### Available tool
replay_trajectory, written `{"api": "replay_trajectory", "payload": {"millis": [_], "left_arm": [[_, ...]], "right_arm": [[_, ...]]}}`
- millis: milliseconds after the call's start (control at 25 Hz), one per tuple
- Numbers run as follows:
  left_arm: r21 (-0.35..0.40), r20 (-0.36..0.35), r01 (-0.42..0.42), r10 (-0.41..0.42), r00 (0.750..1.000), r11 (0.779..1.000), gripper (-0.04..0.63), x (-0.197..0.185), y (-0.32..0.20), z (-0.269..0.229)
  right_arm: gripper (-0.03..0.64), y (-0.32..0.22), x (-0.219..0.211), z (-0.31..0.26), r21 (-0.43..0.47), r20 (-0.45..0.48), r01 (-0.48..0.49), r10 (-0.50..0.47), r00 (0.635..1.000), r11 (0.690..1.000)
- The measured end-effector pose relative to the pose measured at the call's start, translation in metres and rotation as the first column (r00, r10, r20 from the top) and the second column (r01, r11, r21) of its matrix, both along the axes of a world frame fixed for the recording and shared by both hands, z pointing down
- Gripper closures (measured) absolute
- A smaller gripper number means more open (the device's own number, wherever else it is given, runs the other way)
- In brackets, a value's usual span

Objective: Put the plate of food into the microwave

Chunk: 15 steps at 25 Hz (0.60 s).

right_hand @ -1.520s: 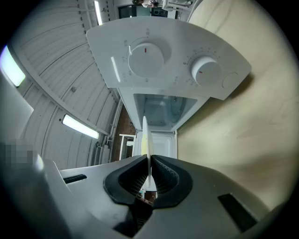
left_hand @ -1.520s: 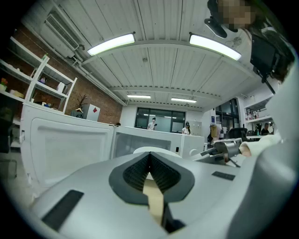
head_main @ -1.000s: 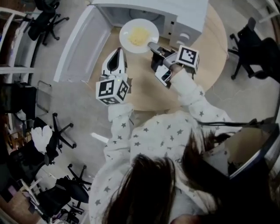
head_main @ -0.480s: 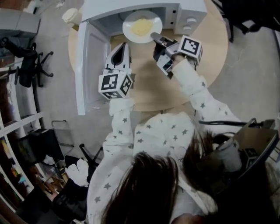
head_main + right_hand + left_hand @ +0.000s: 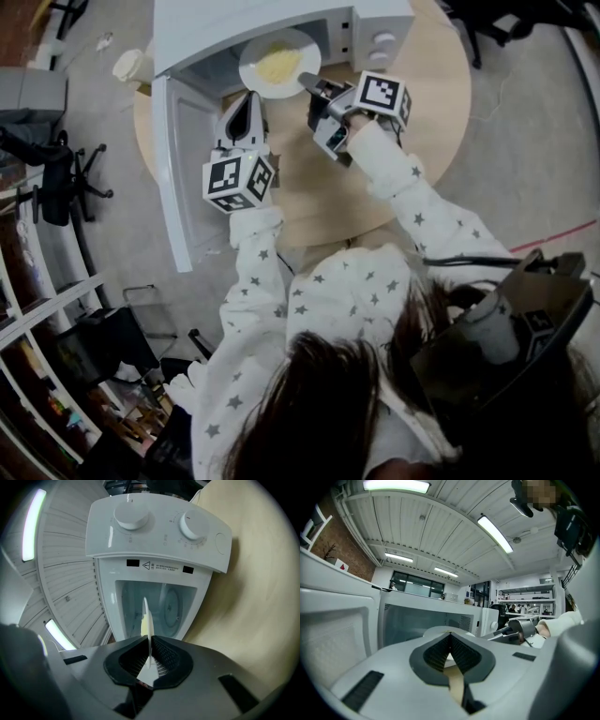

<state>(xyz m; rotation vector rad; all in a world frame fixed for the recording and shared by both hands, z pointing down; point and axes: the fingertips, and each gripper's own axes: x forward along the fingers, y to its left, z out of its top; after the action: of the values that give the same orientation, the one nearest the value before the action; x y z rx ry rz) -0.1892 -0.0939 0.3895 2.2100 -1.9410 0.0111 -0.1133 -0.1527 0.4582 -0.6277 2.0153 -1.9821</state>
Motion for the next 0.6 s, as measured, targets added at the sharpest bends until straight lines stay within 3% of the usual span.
{"api": "replay_trajectory", "payload": {"millis": [600], "left_arm": [[-0.045,-0.058,-0.117,0.114,0.992,0.992,0.594,-0.015,-0.034,0.027]], "right_arm": [[0.597,-0.035,-0.035,0.034,-0.084,-0.104,-0.125,0.117,0.988,0.989]]}}
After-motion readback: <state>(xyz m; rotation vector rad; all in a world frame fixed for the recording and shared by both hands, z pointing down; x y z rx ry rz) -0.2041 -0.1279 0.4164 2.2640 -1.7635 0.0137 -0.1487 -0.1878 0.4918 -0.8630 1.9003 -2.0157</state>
